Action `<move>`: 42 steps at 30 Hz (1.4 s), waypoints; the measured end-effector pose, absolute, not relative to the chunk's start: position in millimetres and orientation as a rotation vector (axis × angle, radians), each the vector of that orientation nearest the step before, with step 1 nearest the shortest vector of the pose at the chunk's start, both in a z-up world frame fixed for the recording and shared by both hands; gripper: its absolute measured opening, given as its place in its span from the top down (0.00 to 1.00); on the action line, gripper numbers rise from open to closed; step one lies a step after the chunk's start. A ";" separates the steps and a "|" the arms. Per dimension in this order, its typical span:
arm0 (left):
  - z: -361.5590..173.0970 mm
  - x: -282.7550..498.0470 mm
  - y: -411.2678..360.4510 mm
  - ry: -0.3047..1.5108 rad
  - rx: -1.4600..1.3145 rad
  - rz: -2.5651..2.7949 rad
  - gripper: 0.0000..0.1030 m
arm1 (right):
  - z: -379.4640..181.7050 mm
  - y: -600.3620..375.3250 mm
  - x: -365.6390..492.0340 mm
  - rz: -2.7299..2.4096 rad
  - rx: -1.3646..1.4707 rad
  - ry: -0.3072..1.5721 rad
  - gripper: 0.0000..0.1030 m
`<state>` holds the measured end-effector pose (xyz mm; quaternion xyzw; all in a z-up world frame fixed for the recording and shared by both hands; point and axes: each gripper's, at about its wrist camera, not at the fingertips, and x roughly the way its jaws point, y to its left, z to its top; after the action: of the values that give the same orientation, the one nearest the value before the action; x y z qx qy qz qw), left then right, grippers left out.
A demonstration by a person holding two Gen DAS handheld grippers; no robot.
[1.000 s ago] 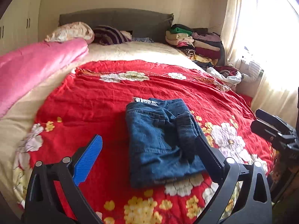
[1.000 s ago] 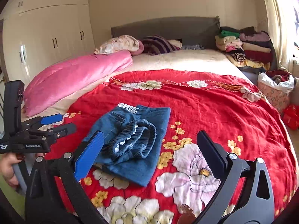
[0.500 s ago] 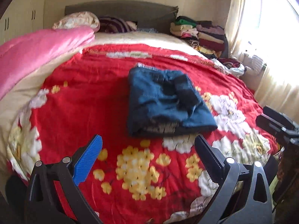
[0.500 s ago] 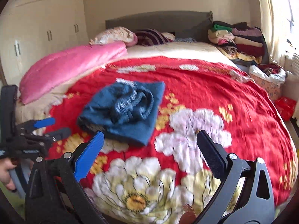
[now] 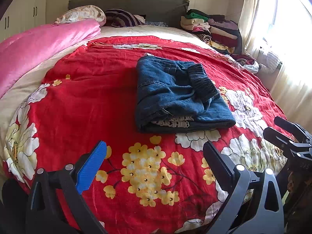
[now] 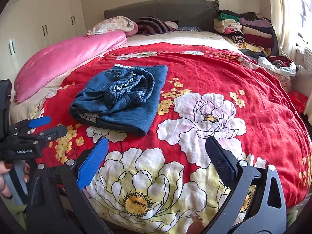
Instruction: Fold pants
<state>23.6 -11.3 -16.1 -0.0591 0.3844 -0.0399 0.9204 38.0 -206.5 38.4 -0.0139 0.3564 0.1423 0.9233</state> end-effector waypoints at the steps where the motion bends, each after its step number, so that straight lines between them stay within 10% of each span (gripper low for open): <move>1: -15.8 23.4 -11.4 0.789 -0.121 -0.080 0.04 | 39.1 -206.7 37.3 0.291 -0.027 0.729 0.09; 42: -7.6 22.5 -6.4 0.789 -0.121 -0.058 0.04 | 45.3 -208.3 34.6 0.284 -0.021 0.728 0.09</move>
<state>22.5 -6.4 -7.6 -0.0590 0.3840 -0.0281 0.9210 34.6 -208.3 45.3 -0.0101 0.3549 0.1386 0.9245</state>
